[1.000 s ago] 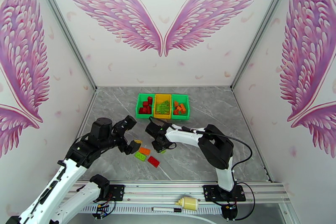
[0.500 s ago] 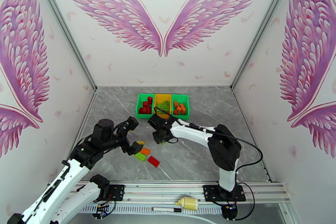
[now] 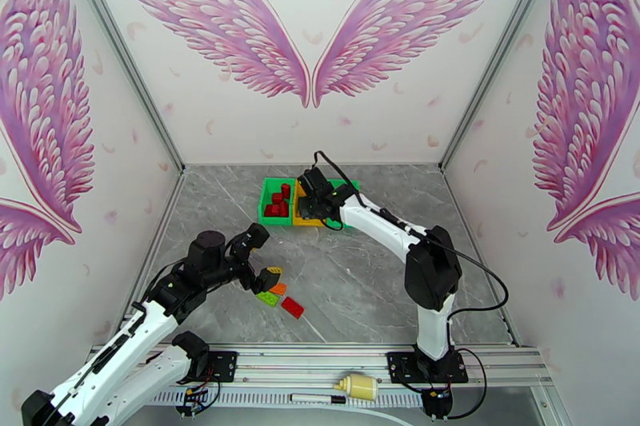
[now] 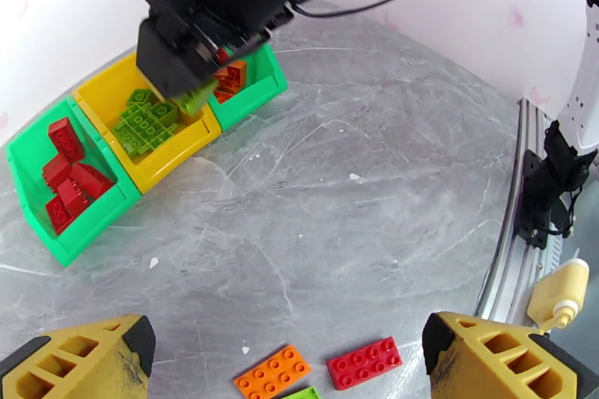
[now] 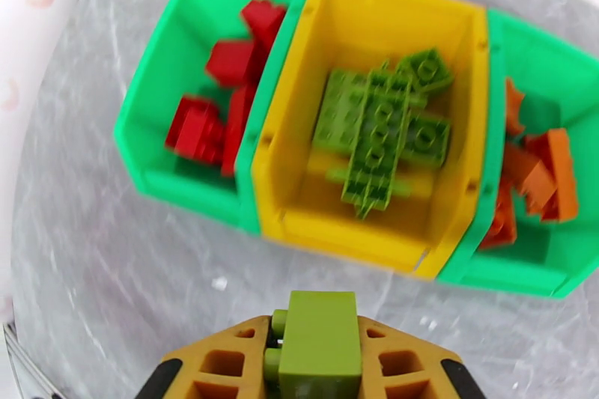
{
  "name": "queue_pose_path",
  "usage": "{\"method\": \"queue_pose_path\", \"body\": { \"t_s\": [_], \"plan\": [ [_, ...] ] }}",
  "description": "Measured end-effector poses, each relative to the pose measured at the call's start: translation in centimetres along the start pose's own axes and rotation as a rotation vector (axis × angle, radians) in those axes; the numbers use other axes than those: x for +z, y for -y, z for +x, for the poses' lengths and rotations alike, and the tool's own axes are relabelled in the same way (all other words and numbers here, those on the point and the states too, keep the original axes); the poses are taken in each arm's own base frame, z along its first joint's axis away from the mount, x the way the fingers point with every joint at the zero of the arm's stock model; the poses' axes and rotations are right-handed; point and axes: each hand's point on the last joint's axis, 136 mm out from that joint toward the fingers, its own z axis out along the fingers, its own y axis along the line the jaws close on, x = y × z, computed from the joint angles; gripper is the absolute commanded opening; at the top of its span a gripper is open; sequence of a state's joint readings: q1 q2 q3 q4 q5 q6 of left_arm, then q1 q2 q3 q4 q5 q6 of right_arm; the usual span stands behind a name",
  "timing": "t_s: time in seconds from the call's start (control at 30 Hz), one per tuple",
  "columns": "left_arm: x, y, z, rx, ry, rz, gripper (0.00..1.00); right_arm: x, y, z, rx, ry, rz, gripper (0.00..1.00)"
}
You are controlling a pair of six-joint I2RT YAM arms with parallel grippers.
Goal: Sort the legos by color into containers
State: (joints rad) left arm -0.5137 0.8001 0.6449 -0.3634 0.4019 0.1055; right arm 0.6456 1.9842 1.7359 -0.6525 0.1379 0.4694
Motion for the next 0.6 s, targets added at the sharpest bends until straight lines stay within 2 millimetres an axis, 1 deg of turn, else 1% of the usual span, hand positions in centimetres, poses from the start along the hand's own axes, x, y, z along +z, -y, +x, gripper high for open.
{"method": "queue_pose_path", "body": {
  "t_s": [0.1,0.2,0.37,0.47,0.53,0.6],
  "plan": [
    [0.2,0.0,-0.1,-0.002,0.008,-0.001,0.99,1.8,1.5,-1.3,0.004,0.023,0.025,0.19],
    [0.2,0.0,-0.4,0.002,0.019,-0.001,0.99,3.8,2.3,-2.2,-0.005,0.039,0.043,0.2],
    [0.2,0.0,-0.4,0.004,0.022,-0.001,0.99,6.4,1.9,-3.7,-0.04,0.065,0.04,0.21],
    [0.3,0.1,-0.5,0.005,0.023,0.001,0.99,7.9,1.6,-4.0,-0.055,0.072,0.038,0.23],
    [0.3,0.2,-0.5,0.006,0.023,-0.001,0.99,8.8,1.5,-4.1,-0.065,0.071,0.038,0.26],
    [0.3,0.1,-0.5,0.005,0.022,-0.006,0.99,9.4,1.5,-3.9,-0.072,0.066,0.04,0.35]
  ]
}}
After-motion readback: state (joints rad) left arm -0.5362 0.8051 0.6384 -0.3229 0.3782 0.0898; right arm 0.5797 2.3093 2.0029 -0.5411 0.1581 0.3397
